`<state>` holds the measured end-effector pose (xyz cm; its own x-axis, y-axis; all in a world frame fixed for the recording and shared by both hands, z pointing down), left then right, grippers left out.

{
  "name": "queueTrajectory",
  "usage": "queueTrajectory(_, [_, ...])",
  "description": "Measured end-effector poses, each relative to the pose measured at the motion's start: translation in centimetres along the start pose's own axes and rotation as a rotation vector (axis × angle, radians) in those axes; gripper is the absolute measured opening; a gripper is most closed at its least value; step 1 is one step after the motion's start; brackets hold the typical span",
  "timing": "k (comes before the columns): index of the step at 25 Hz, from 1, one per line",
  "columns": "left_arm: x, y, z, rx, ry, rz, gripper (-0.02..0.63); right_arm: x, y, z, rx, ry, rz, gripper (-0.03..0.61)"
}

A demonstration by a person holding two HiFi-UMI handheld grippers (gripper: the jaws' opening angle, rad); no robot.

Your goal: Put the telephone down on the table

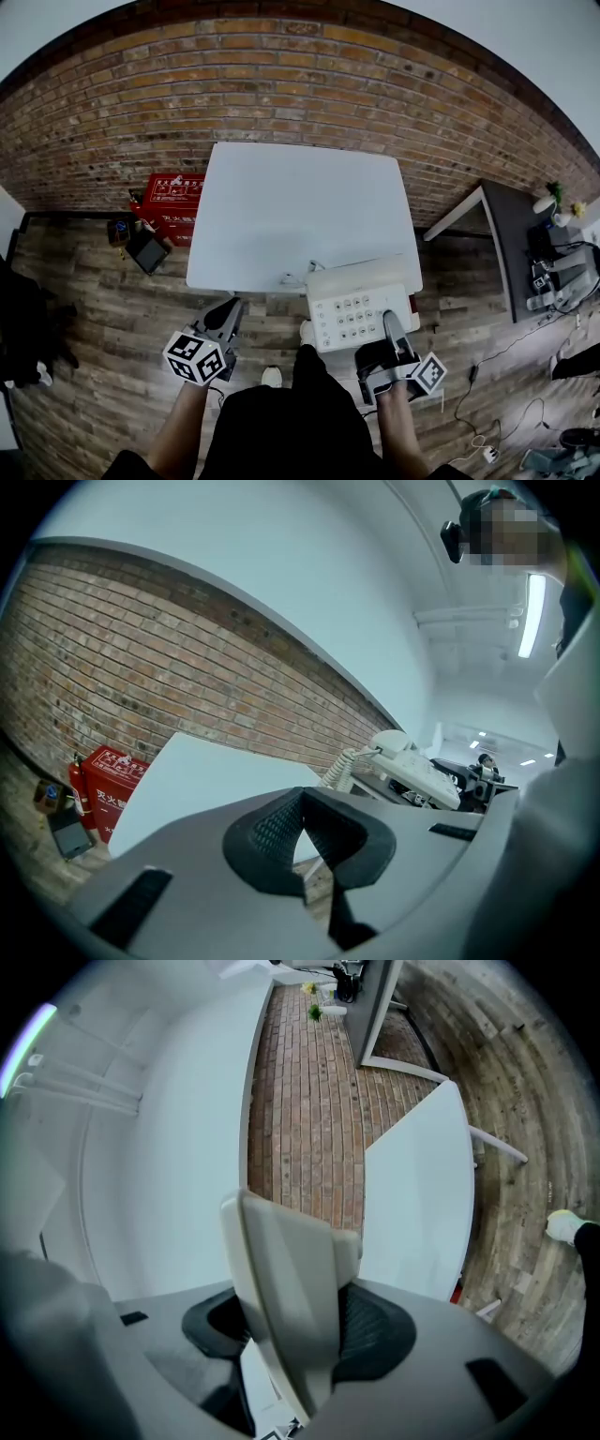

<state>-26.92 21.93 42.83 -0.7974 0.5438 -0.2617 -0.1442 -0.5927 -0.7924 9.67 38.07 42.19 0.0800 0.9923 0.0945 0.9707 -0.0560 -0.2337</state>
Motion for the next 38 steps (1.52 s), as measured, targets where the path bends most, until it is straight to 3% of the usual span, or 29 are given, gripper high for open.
queueTrajectory(20, [-12.8,6.1,1.0,-0.003,0.103,-0.02,0.012,-14.6,9.8,-5.3,0.005,0.016,0.177,0.235])
queueTrajectory(30, [-17.8,6.9,0.9,0.03,0.206,-0.073,0.012,-21.6,13.8,-8.7,0.005,0.042,0.35,0.235])
queueTrajectory(38, [-19.8,7.5,1.5,0.05,0.26,-0.096,0.012,-25.5,14.9,-10.3,-0.002,0.05,0.44,0.235])
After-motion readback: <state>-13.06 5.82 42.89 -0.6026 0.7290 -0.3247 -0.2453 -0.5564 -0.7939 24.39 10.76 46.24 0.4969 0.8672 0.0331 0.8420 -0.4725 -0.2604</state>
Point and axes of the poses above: the fingertips, and each gripper's own axes: x backward along the fingers, z to its left, y out of its top, the point moved 9 cm from there along x, backward along the fingers, and after that the axes turned 10 degrees about x, right-handed, at the moved point
